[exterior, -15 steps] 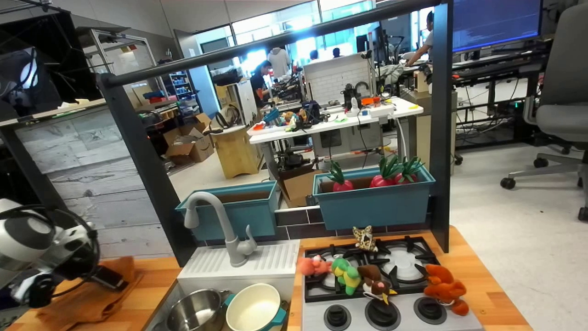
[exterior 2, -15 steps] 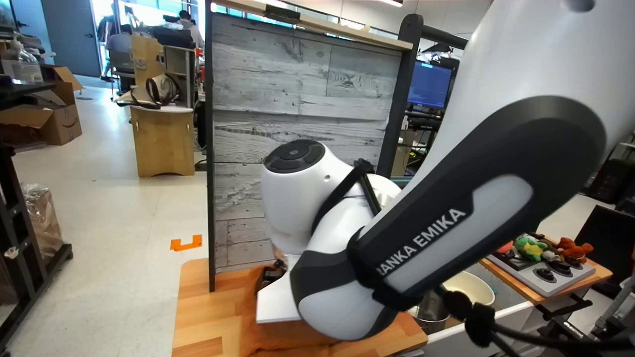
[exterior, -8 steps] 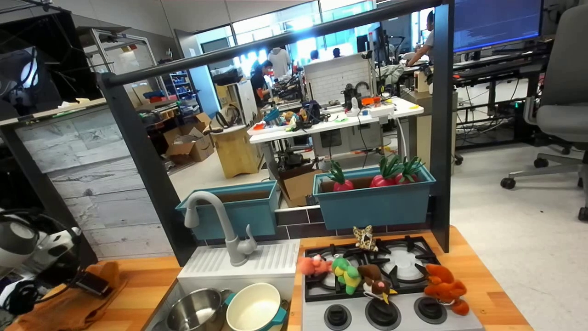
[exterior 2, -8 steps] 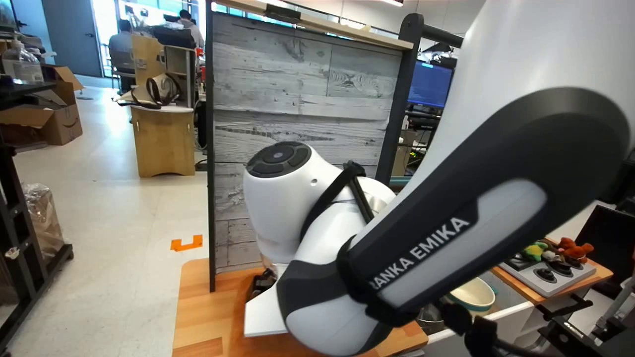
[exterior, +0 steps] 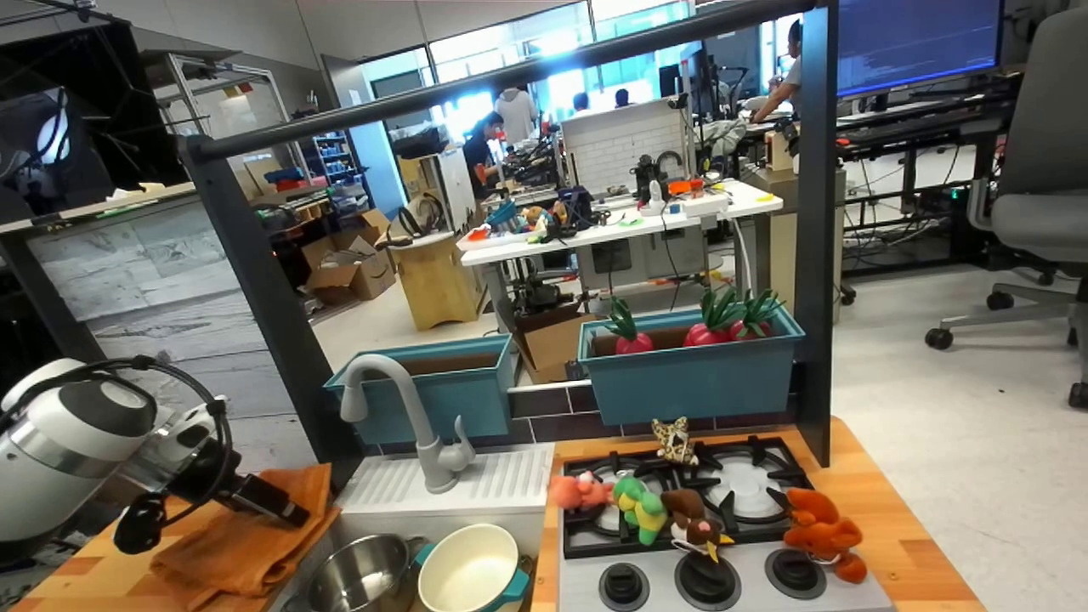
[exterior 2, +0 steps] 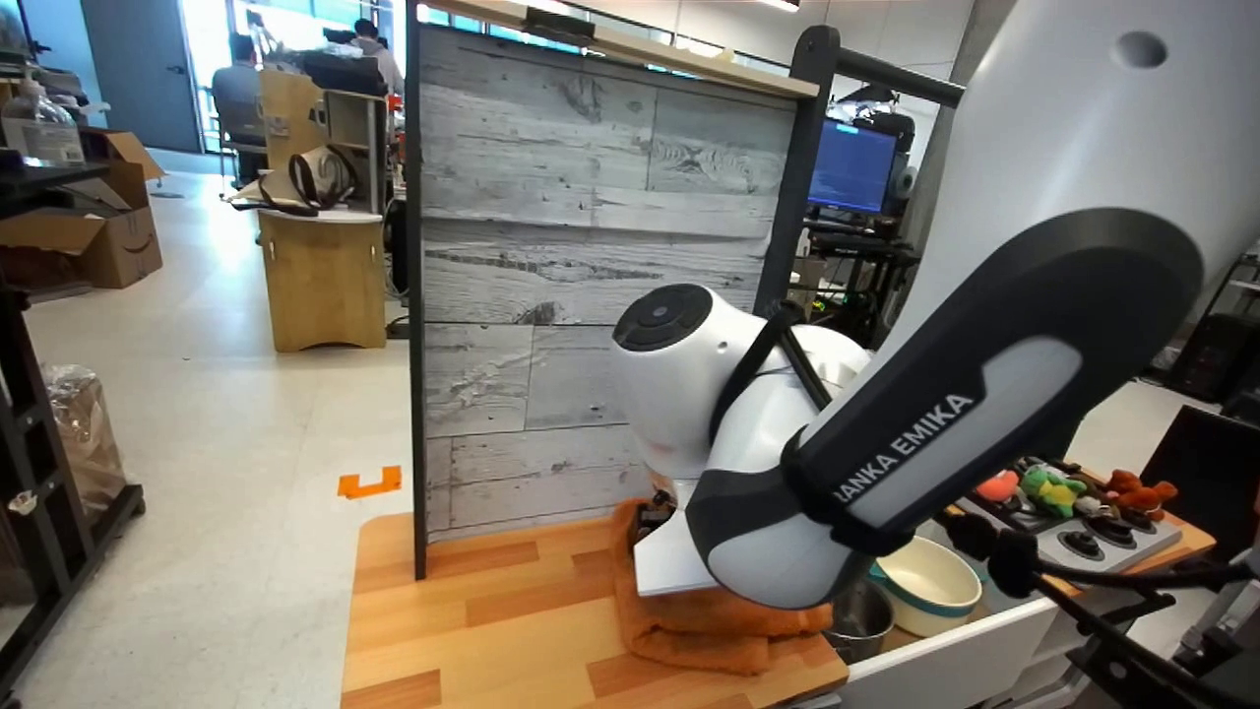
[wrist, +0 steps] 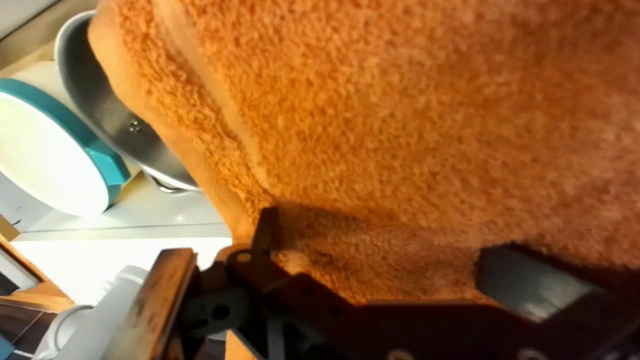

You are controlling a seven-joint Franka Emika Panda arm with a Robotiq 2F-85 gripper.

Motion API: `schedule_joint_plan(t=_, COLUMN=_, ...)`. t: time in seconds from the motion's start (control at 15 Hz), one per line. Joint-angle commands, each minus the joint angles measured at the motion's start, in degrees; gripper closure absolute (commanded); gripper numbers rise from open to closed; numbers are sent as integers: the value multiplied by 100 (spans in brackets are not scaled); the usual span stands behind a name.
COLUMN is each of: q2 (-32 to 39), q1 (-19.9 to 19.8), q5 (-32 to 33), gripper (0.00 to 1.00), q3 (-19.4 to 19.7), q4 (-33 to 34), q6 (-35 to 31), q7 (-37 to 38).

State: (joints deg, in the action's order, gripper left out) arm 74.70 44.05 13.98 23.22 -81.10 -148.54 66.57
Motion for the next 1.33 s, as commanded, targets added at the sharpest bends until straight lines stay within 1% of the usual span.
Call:
schedule_joint_plan(t=0.0, q2=82, q1=190, q5=4, gripper=0, q3=-631, q4=336, q6=60, q7=-58)
schedule_joint_plan(t=0.13, q2=203, q1=342, q5=-25, gripper=0, q3=-904, q4=693, q6=-8, q7=-70)
schedule_joint_plan(t=0.2, q2=315, q1=448, q5=-45, gripper=0, q3=-957, q4=972, q6=57, q7=-7)
schedule_joint_plan(t=0.33, q2=450, q1=507, q5=-77, gripper=0, q3=-1043, q4=1344, q6=164, q7=-47)
schedule_joint_plan(t=0.4, q2=470, q1=506, q5=-74, gripper=0, q3=-1029, q4=1399, q6=187, q7=-64)
schedule_joint_plan(t=0.47, q2=475, q1=493, q5=-50, gripper=0, q3=-977, q4=1390, q6=174, q7=-71)
schedule_joint_plan(t=0.6, q2=256, q1=445, q5=72, gripper=0, q3=-698, q4=840, q6=30, q7=-35)
schedule_joint_plan(t=0.8, q2=-9, q1=464, q5=171, gripper=0, q3=-96, q4=90, q6=-17, q7=91)
schedule_joint_plan(t=0.93, q2=-42, q1=536, q5=233, gripper=0, q3=334, q4=-167, q6=-39, q7=106)
schedule_joint_plan(t=1.0, q2=25, q1=518, q5=220, gripper=0, q3=436, q4=-143, q6=-64, q7=66)
schedule_joint_plan(t=1.07, q2=108, q1=481, q5=344, gripper=0, q3=468, q4=-58, q6=-73, q7=156)
schedule_joint_plan(t=1.13, q2=212, q1=429, q5=318, gripper=0, q3=418, q4=79, q6=-145, q7=140)
schedule_joint_plan(t=1.2, q2=323, q1=361, q5=268, gripper=0, q3=267, q4=323, q6=-174, q7=115)
schedule_joint_plan(t=1.27, q2=429, q1=375, q5=227, gripper=0, q3=191, q4=526, q6=-237, q7=157)
